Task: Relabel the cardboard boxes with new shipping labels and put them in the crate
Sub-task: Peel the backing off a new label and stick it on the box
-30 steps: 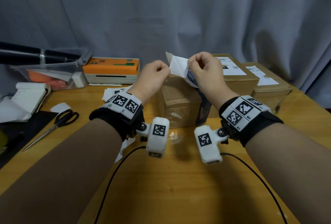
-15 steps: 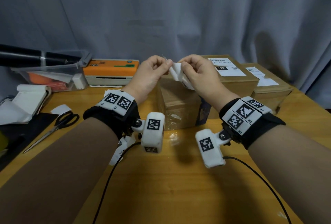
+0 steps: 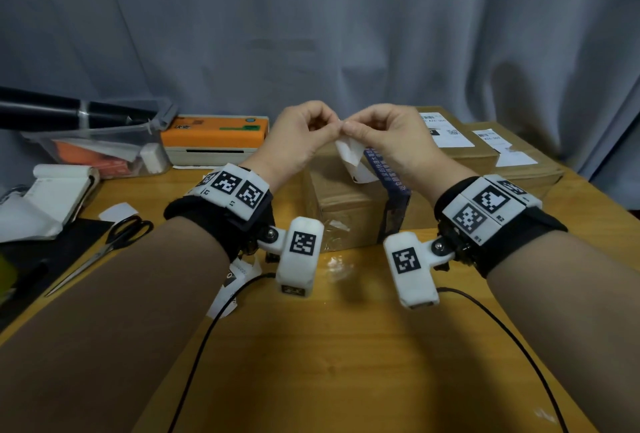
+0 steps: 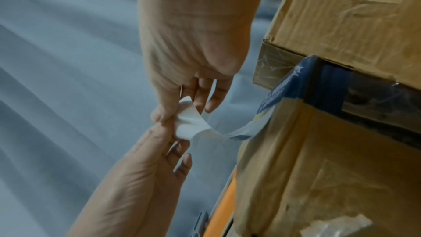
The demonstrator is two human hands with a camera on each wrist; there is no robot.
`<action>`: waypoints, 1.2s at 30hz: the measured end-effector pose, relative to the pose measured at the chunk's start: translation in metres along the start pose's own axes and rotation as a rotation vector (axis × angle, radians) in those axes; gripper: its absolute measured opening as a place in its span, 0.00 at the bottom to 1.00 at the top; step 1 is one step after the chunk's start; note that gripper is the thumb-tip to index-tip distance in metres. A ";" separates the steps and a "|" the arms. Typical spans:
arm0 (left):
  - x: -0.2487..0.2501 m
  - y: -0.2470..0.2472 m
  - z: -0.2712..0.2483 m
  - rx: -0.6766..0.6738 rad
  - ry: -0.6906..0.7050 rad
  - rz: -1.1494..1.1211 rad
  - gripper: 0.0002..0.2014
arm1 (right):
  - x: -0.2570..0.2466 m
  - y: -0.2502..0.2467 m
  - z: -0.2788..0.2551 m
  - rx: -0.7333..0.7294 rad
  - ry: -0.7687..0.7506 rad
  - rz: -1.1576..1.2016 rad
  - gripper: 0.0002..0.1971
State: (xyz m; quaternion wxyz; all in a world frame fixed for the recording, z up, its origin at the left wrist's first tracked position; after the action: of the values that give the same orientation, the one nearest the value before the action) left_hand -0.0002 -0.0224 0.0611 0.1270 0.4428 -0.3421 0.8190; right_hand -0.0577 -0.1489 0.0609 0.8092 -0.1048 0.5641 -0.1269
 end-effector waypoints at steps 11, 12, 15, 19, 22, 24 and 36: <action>-0.006 0.001 -0.003 -0.020 0.034 -0.068 0.07 | 0.002 -0.005 0.003 0.041 0.095 -0.048 0.06; -0.007 0.001 -0.003 -0.015 0.033 -0.066 0.07 | 0.003 -0.004 0.003 0.053 0.101 -0.041 0.07; -0.009 0.002 -0.003 0.013 0.015 -0.079 0.07 | 0.005 -0.004 0.005 0.106 0.105 -0.037 0.08; -0.011 0.002 -0.005 0.059 -0.014 -0.121 0.07 | 0.006 -0.004 0.005 0.169 0.113 0.032 0.09; -0.013 0.002 -0.005 0.098 -0.030 -0.095 0.07 | 0.009 -0.005 0.003 0.177 0.132 0.120 0.09; -0.012 0.001 -0.004 0.101 -0.046 -0.051 0.06 | 0.010 -0.005 0.002 0.140 0.147 0.159 0.07; 0.010 0.004 0.005 0.097 -0.016 0.136 0.07 | -0.018 -0.008 0.004 0.124 -0.021 -0.077 0.06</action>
State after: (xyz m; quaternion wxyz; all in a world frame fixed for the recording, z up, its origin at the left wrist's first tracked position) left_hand -0.0050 -0.0302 0.0697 0.0466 0.4308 -0.3325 0.8377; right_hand -0.0602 -0.1508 0.0810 0.8143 -0.0774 0.5423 -0.1917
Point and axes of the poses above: each hand's wrist, its own z-axis towards the middle knuckle, its own y-axis out of the palm, x = y × z, the point moved 6 cm from there along z, towards the middle knuckle, and after that the axes turned 12 degrees about -x, right-handed, at the moved point
